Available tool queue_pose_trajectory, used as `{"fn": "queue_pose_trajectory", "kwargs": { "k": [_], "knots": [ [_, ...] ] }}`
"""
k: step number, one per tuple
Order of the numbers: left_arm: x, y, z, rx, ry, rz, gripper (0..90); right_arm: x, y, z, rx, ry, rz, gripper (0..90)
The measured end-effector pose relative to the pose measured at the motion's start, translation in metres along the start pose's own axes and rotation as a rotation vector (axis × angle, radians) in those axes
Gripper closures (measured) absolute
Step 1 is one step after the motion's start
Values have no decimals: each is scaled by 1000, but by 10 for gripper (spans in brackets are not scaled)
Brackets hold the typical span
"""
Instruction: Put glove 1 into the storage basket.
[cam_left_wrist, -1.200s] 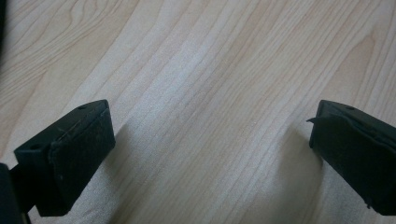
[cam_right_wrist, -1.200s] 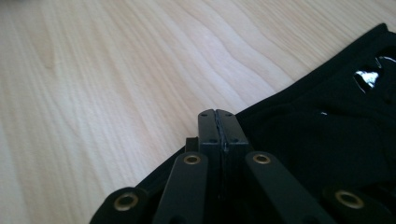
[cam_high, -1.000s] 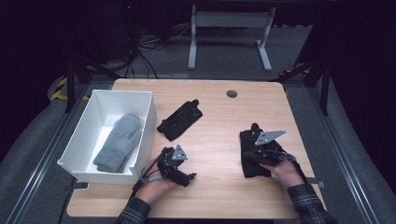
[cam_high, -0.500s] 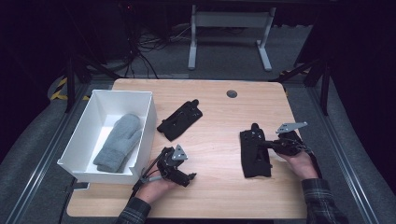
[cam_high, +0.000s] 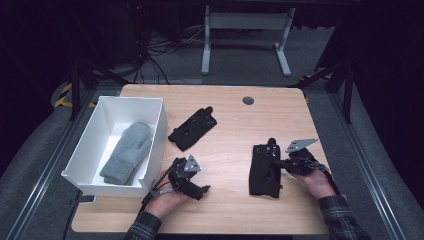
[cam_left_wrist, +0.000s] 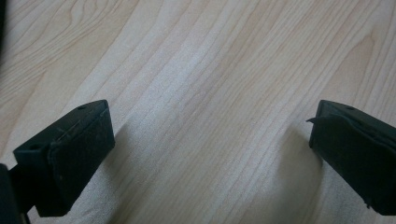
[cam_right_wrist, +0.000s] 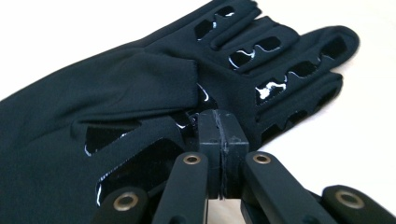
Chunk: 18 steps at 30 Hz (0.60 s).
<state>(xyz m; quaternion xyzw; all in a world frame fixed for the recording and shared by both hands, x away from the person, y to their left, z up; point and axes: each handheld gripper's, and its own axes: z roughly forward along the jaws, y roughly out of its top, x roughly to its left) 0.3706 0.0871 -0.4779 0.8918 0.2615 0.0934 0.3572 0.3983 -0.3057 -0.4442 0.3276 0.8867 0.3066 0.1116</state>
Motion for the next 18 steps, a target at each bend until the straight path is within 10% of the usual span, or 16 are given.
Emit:
{"fn": "queue_pose_trajectory", "kwargs": {
  "k": [18],
  "knots": [
    [0,0,0,0,0,0,4,63,4,5,13,111,-116,900]
  ]
}}
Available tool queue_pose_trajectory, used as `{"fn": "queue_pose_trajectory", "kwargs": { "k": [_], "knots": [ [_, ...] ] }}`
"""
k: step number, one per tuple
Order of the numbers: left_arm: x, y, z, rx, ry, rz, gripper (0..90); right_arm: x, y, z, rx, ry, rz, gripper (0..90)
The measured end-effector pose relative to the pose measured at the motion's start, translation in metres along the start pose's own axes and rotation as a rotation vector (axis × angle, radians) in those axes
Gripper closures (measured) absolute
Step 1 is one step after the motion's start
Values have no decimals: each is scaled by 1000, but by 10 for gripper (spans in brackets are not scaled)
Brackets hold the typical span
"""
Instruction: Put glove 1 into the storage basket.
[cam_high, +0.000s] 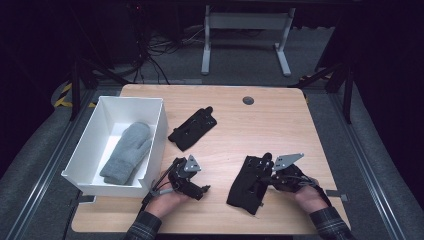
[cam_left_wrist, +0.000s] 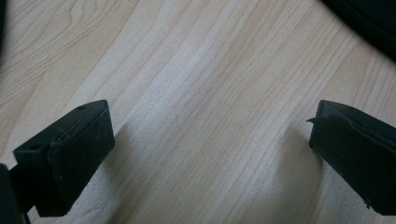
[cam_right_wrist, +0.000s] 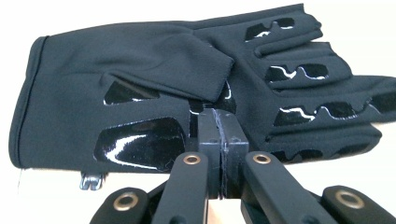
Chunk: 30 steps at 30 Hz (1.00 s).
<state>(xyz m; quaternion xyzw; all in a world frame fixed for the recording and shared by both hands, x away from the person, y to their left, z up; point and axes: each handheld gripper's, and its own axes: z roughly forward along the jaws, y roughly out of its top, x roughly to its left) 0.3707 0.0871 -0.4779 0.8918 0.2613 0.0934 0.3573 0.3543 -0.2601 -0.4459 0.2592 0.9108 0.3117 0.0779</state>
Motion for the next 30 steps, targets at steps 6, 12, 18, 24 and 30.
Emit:
{"fn": "queue_pose_trajectory", "kwargs": {
  "k": [6,12,18,24,30],
  "knots": [
    [0,0,0,0,0,0,4,12,3,3,1,17,-26,900],
    [0,0,0,0,-1,1,4,11,3,3,-5,26,-21,900],
    [2,3,-3,8,16,-18,49,9,3,-4,-49,-8,-13,822],
    [7,12,-6,22,65,-57,306,0,-6,-10,-103,-99,41,540],
    [18,27,-11,24,106,-114,681,-8,-20,-16,-138,-172,96,344]
  ]
}}
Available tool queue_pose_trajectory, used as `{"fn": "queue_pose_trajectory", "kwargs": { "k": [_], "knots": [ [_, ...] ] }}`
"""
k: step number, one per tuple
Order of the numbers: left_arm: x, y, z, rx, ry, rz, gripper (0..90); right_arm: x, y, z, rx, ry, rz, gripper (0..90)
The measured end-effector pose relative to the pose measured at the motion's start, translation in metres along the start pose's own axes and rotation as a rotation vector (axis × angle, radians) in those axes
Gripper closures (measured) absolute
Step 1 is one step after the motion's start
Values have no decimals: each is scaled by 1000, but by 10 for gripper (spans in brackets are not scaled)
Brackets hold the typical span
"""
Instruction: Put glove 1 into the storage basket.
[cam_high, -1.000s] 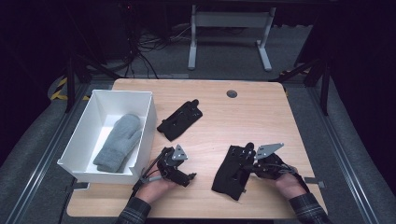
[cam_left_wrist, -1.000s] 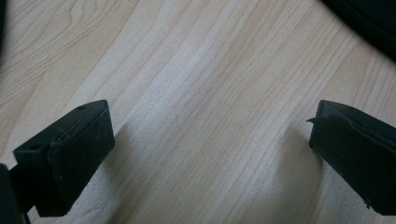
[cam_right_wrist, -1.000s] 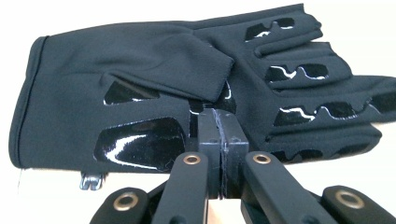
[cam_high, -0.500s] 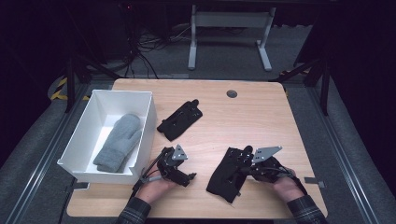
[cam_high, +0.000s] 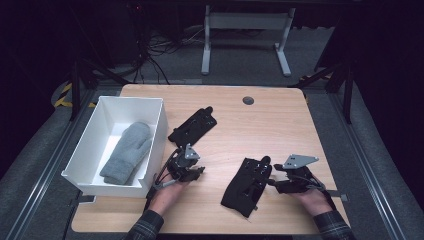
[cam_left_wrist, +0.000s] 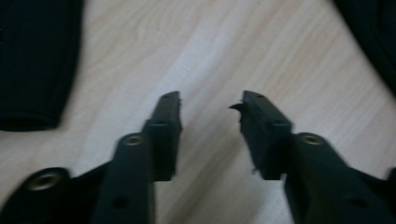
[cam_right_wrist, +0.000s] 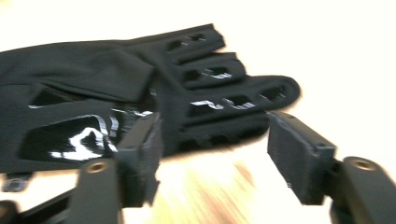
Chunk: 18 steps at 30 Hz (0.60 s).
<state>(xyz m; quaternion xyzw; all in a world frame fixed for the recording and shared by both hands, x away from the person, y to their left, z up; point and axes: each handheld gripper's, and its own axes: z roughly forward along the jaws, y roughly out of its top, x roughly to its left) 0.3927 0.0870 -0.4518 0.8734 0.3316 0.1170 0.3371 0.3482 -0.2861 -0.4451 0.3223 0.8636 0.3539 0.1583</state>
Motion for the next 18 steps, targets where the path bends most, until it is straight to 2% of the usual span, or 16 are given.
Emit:
{"fn": "queue_pose_trajectory", "kwargs": {
  "k": [2,3,5,7,8,9,11,12,15,18],
  "knots": [
    [5,6,0,8,7,-30,799,-4,-4,-2,-3,-15,17,320],
    [7,10,0,9,20,-31,847,-5,-6,-3,-4,-18,25,320],
    [13,16,3,-4,26,-59,895,-7,-10,-6,-5,-25,36,318],
    [18,21,7,6,51,-72,897,-9,-12,-7,-3,-28,43,316],
    [22,25,10,-4,74,-85,898,-10,-14,-8,0,-31,46,314],
    [26,27,13,-2,77,-98,899,-11,-15,-9,2,-34,50,311],
    [31,31,16,9,111,-103,898,-12,-17,-9,0,-33,55,309],
    [35,33,18,-2,127,-115,899,-12,-17,-10,0,-33,56,307],
    [46,37,22,0,154,-145,899,-13,-18,-10,-3,-33,58,305],
    [53,42,25,-19,180,-153,899,-14,-17,-9,-3,-30,55,302]
  ]
}}
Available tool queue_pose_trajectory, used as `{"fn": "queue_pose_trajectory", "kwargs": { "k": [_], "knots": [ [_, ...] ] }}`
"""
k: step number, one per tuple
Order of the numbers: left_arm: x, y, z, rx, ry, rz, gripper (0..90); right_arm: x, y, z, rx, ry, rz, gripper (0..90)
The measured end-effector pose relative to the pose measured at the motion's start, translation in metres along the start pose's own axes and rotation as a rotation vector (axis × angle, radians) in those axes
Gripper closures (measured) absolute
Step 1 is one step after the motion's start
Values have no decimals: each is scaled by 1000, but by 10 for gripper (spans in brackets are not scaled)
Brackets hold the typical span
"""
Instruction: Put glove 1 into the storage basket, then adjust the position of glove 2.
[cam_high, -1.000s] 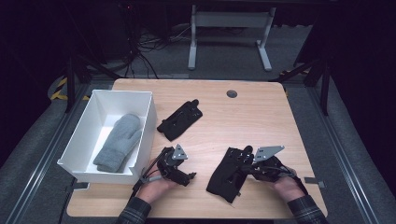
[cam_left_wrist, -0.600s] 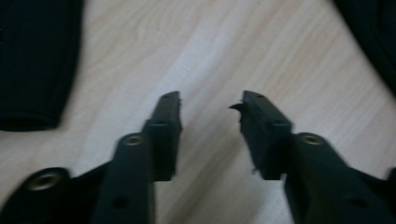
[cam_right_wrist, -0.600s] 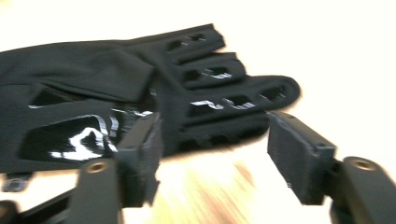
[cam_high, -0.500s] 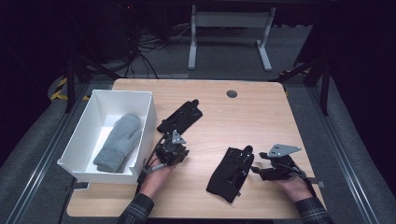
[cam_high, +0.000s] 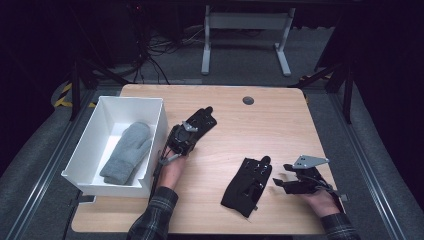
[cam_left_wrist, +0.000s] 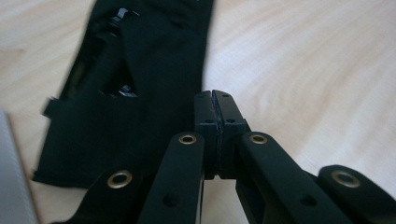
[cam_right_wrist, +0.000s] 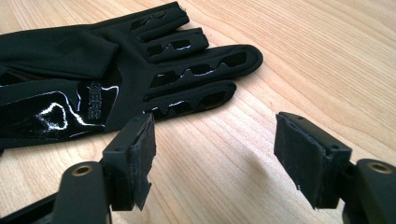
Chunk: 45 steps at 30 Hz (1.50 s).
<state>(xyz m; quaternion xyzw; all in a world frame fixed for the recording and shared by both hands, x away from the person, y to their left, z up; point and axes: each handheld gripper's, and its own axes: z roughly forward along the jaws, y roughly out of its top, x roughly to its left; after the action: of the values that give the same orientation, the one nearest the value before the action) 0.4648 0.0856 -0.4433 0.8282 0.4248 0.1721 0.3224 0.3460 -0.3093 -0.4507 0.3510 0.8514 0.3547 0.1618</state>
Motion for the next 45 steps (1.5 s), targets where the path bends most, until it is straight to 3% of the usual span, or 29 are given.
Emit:
{"fn": "queue_pose_trajectory", "kwargs": {
  "k": [6,9,18,33,45],
  "knots": [
    [7,6,14,29,37,-13,898,-1,0,0,-1,2,2,302],
    [11,3,19,28,19,-38,899,-1,0,0,-3,1,2,301],
    [-1,3,17,72,-25,-7,900,0,1,-1,-12,-4,-1,298],
    [-37,-12,3,90,-243,36,900,-1,1,1,-3,-3,0,285],
    [-72,-28,-10,108,-358,100,900,-3,1,1,-3,-11,5,279]
  ]
}}
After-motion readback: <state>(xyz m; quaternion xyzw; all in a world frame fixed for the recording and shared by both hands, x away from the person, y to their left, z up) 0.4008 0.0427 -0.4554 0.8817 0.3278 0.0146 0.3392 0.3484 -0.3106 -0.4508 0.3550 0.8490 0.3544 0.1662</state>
